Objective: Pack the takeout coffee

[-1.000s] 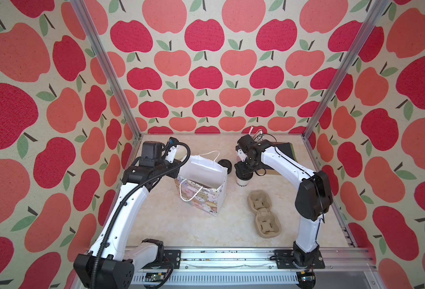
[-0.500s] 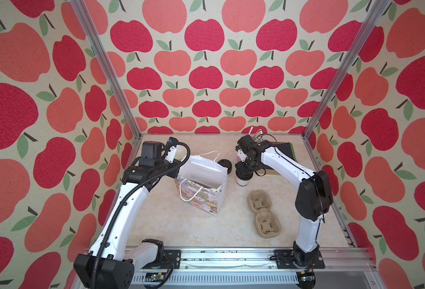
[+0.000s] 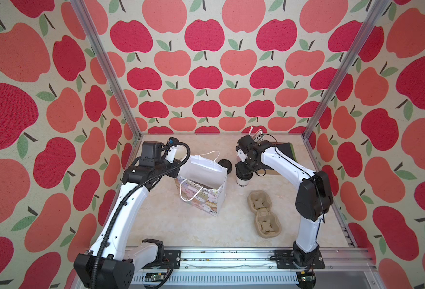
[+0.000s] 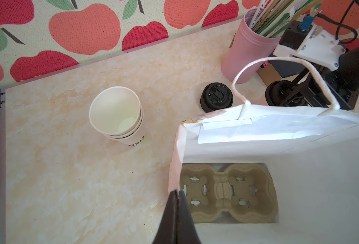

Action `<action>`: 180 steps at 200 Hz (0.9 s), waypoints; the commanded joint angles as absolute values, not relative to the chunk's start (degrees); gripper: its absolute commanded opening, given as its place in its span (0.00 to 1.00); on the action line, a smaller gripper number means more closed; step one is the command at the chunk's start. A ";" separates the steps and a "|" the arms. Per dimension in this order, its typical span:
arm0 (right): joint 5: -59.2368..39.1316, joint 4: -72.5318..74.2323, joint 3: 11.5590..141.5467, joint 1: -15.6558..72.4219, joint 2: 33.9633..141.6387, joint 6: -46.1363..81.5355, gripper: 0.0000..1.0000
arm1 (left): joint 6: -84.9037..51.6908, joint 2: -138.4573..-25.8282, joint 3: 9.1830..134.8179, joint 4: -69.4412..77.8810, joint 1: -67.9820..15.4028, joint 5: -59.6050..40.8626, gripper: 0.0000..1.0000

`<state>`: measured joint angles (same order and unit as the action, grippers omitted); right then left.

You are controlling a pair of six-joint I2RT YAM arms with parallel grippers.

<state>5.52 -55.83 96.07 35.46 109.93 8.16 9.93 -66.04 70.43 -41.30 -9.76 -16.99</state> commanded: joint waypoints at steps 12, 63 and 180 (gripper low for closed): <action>6.36 -58.53 92.63 35.16 112.77 7.65 0.70 | 9.06 -66.84 70.08 -41.05 -9.58 -19.00 0.00; 6.36 -58.89 92.62 35.38 111.48 8.67 0.70 | 7.45 -66.59 69.69 -40.72 -9.46 -20.17 0.00; 5.31 -59.52 95.30 36.26 111.07 7.55 0.69 | 3.16 -70.50 72.37 -35.16 -7.45 -22.61 0.00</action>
<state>6.11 -57.82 96.42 35.88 109.60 7.94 2.98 -72.90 73.89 -36.14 -7.88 -21.71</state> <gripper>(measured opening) 0.705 0.044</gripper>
